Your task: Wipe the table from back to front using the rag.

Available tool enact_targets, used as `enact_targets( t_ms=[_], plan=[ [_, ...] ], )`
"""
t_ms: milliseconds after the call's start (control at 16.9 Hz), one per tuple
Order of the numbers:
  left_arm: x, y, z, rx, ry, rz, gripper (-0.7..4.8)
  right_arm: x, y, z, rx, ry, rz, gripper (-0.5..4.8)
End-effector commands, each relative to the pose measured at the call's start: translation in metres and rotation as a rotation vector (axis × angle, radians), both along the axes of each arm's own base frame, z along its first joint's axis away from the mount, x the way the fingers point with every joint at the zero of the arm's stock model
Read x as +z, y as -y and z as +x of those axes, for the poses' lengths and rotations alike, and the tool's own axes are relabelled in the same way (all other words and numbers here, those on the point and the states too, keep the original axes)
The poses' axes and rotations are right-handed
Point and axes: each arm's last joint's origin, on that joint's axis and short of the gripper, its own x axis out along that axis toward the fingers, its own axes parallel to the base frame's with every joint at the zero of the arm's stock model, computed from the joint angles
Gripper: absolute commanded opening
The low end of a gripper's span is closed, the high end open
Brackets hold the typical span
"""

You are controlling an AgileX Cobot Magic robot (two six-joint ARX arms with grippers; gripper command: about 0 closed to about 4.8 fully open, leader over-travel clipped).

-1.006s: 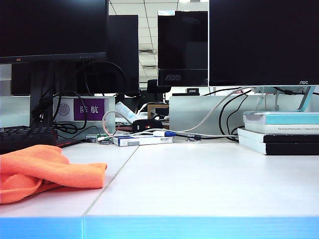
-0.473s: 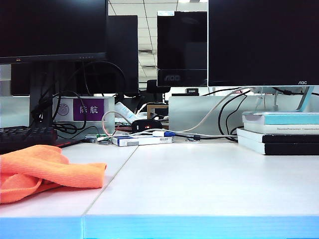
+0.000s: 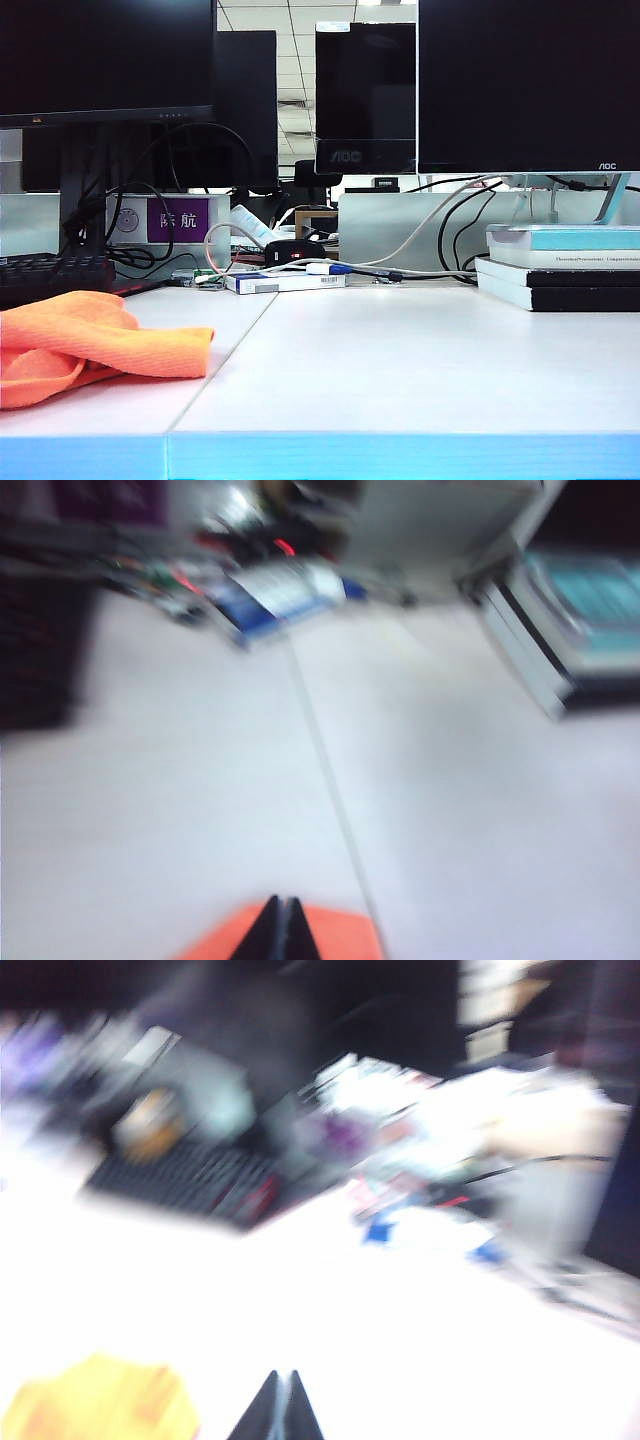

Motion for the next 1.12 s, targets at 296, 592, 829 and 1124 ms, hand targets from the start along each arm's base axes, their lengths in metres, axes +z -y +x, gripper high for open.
enact_targets(
  t_ms=[296, 592, 829, 1124],
  plan=[
    [-0.03, 0.045, 0.036, -0.094, -0.232, 0.205, -0.05, -0.029, -0.062, -0.004, 0.317, -0.041, -0.28, -0.01],
    [-0.055, 0.049, 0.048, -0.088, -0.414, 0.287, -0.05, -0.033, -0.077, -0.015, 0.405, -0.018, -0.342, -0.01],
    [-0.084, 0.056, 0.067, -0.081, -0.572, 0.362, 1.25, -0.032, -0.077, -0.014, 0.396, -0.01, -0.339, -0.01],
    [-0.132, 0.069, 0.095, -0.095, -0.742, 0.425, 1.62, -0.032, -0.077, -0.014, 0.393, -0.007, -0.334, -0.01]
  ],
)
